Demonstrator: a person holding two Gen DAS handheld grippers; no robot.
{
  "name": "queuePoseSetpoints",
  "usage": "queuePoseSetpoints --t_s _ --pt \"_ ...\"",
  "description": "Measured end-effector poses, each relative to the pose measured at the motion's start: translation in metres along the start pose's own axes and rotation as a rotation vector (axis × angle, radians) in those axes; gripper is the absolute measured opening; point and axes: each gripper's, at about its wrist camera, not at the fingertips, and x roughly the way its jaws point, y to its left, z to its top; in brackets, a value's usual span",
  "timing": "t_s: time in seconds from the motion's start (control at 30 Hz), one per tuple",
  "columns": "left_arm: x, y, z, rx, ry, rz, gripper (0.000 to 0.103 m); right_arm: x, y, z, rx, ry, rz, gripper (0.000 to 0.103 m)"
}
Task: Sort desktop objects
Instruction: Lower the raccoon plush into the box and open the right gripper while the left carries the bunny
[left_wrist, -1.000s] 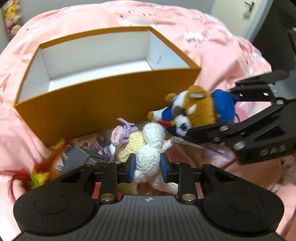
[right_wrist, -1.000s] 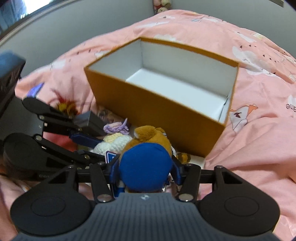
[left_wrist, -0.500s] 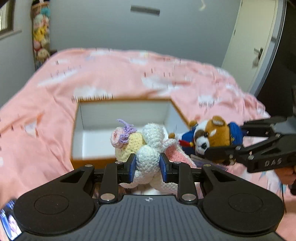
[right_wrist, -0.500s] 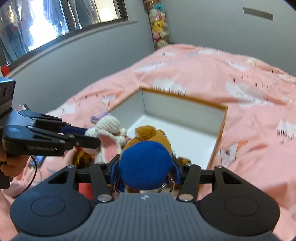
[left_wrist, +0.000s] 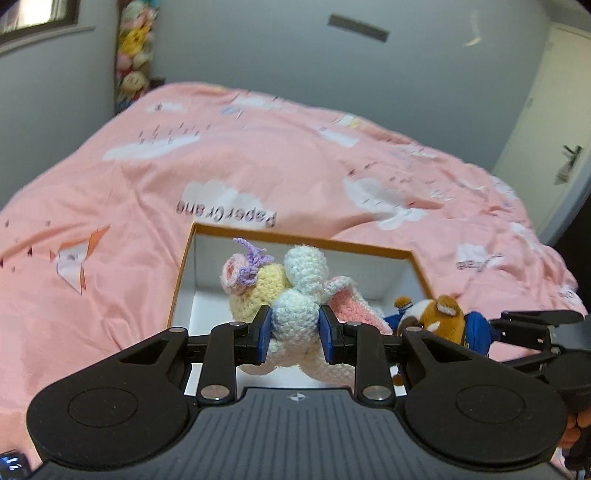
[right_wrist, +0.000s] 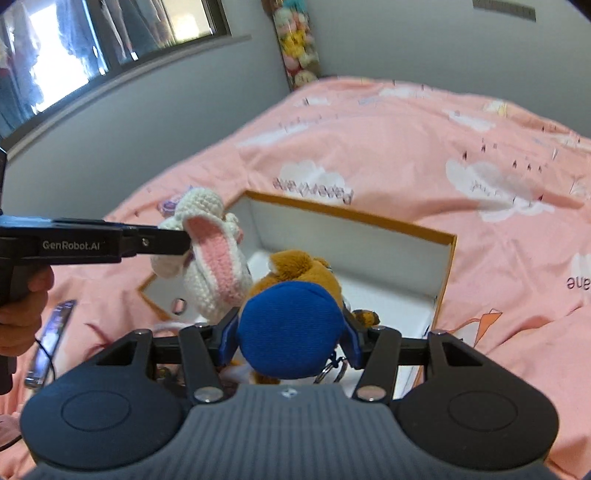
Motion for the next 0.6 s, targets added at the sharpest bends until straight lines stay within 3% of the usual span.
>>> queuePoseSetpoints --t_s 0.27,0.47,0.6 --pt "0.059 0.02 -0.004 -0.058 0.176 -0.004 0.031 0.067 -0.028 0.001 0.071 0.229 0.083 0.059" --pt "0.083 0.024 -0.006 -0.072 0.219 -0.007 0.031 0.076 -0.034 0.003 -0.015 0.206 -0.057 0.067" --pt "0.101 0.019 -0.007 -0.03 0.246 0.037 0.033 0.071 -0.038 0.004 -0.032 0.166 -0.1 0.069"
